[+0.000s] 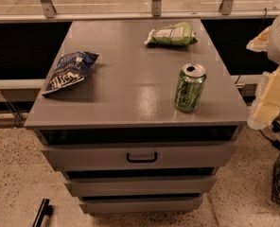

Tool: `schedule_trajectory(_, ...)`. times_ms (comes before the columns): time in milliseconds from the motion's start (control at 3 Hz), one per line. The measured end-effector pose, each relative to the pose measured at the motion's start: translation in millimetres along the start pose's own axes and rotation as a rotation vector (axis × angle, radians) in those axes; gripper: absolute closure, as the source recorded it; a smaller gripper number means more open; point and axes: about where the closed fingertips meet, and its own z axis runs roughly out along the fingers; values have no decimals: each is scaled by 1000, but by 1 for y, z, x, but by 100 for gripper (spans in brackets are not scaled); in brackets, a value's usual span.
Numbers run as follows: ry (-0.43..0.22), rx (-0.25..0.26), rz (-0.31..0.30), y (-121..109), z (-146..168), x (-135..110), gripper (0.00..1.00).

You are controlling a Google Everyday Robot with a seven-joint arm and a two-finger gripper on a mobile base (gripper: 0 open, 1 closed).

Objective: Move green can near blue chip bag

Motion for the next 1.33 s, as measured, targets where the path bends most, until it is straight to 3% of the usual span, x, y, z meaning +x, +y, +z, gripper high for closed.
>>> schedule_trajectory(333,0,0,0,0,0,0,0)
schedule_trajectory(667,-60,-3,16,-8,4,-1,0)
schedule_trajectory(1333,-397,-69,58,-48,46,-26,0)
